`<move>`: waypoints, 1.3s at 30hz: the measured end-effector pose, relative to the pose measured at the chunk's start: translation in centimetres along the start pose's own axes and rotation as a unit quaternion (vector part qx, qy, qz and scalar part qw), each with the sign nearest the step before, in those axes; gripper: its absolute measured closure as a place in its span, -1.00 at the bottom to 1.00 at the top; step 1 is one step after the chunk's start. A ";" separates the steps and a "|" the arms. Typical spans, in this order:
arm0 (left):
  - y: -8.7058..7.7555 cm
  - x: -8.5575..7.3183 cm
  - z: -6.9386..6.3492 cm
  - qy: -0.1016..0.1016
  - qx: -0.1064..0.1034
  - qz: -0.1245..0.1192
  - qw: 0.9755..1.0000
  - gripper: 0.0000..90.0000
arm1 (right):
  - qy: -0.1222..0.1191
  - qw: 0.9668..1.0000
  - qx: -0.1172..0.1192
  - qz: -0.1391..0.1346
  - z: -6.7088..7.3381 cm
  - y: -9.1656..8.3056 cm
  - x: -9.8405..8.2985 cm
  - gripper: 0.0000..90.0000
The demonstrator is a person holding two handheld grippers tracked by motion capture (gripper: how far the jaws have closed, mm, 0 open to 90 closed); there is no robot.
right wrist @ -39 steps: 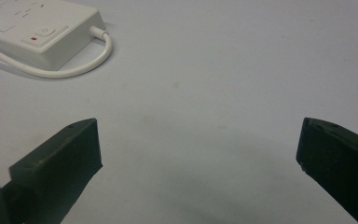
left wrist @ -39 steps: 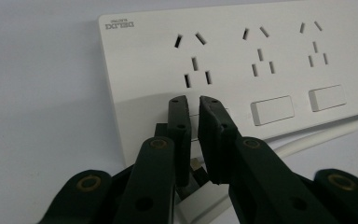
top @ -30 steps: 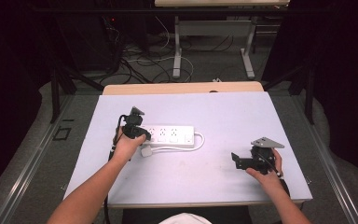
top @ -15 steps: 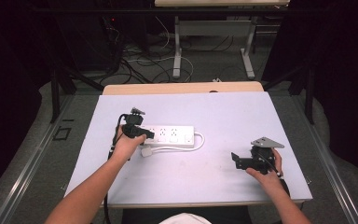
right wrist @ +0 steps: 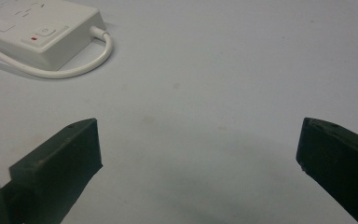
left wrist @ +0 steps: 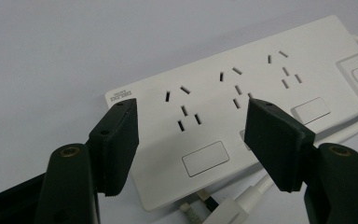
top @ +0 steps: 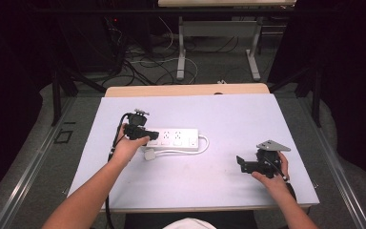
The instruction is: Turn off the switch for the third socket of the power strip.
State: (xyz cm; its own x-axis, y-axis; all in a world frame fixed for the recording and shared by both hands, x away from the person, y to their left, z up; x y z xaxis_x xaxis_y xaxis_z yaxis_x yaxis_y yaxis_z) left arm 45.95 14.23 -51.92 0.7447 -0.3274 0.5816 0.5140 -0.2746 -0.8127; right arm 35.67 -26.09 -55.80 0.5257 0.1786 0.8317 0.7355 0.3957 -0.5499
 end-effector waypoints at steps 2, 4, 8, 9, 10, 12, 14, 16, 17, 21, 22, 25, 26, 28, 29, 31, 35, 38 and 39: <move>-0.2 0.1 0.0 0.011 -0.006 -0.006 1.000 -0.27 | 0.001 1.000 0.001 0.000 0.0 0.0 0.0 -1.00; -0.3 0.2 0.0 0.022 -0.002 -0.013 1.000 -0.29 | -0.001 1.000 0.001 0.000 0.0 0.0 0.0 -1.00; -0.8 0.4 -0.2 0.039 -0.001 -0.021 0.999 -0.34 | 0.000 1.000 0.001 0.002 0.1 0.0 0.0 -1.00; -0.9 0.5 -0.2 0.043 -0.004 -0.024 0.999 -0.34 | -0.001 1.000 0.001 0.001 0.0 0.0 0.0 -1.00; -1.0 0.5 -0.3 0.046 -0.007 -0.029 0.999 -0.34 | -0.001 1.000 0.002 0.001 0.0 0.0 0.0 -1.00; -1.2 0.6 -0.4 0.052 -0.007 -0.029 0.998 -0.35 | -0.001 1.000 0.001 0.000 0.0 0.0 0.0 -1.00; -1.5 0.6 -0.6 0.048 -0.008 -0.037 0.998 -0.36 | -0.002 1.000 0.001 0.000 0.0 0.0 0.0 -1.00; -1.7 0.6 -0.8 0.047 -0.011 -0.042 0.998 -0.45 | 0.001 1.000 0.003 0.000 0.1 0.0 0.0 -1.00; -1.8 0.7 -0.9 0.048 -0.013 -0.044 0.998 -0.48 | 0.002 1.000 0.003 0.000 0.1 0.0 0.0 -1.00; -2.1 0.6 -1.2 0.047 -0.032 -0.050 0.997 -0.63 | 0.002 1.000 0.003 0.000 0.1 0.0 0.0 -1.00; -2.2 0.6 -1.3 0.043 -0.034 -0.052 0.997 -0.65 | 0.002 1.000 0.004 -0.001 0.1 0.0 0.0 -1.00; -2.6 0.5 -1.5 0.042 -0.034 -0.056 0.997 -0.68 | 0.002 1.000 0.004 -0.001 0.2 0.0 0.0 -1.00; -2.7 0.5 -1.6 0.040 -0.037 -0.059 0.997 -0.73 | 0.002 1.000 0.004 -0.001 0.2 0.0 0.0 -1.00; -2.9 0.5 -1.7 0.039 -0.041 -0.064 0.996 -0.87 | 0.002 1.000 0.003 0.000 0.1 0.0 0.0 -1.00; -3.0 0.5 -1.7 0.039 -0.043 -0.064 0.996 -0.93 | 0.002 1.000 0.003 0.000 0.1 0.0 0.0 -1.00; -3.3 0.4 -1.7 0.040 -0.048 -0.069 0.996 -0.98 | 0.002 1.000 0.004 -0.001 0.1 0.0 0.0 -1.00; -4.0 0.0 -1.6 0.035 -0.052 -0.082 0.995 -1.00 | 0.002 1.000 0.004 -0.001 0.1 0.0 0.0 -1.00; -4.6 -0.3 -1.4 0.024 -0.056 -0.097 0.993 -1.00 | 0.001 1.000 0.004 -0.001 0.1 0.0 0.0 -1.00; -4.7 -0.4 -1.3 0.025 -0.056 -0.101 0.993 -1.00 | 0.002 1.000 0.004 -0.001 0.2 0.0 0.0 -1.00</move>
State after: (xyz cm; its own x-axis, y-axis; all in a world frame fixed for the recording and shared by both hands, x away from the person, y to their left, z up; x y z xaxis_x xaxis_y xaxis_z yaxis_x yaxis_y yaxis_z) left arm 42.69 14.51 -48.27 0.6077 -0.2983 0.7360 0.5980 -0.4379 -0.6713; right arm 35.59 -25.96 -55.79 0.5265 0.1747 0.8320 0.7328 0.4029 -0.5484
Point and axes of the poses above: each handheld gripper's, and its own axes: y roughly forward along the jaws, x roughly out of its top, z roughly to its left, the point moved 3 cm from there along y, roughly forward along the jaws, and after that the axes turned 4 degrees about x, right-handed, at the moved point
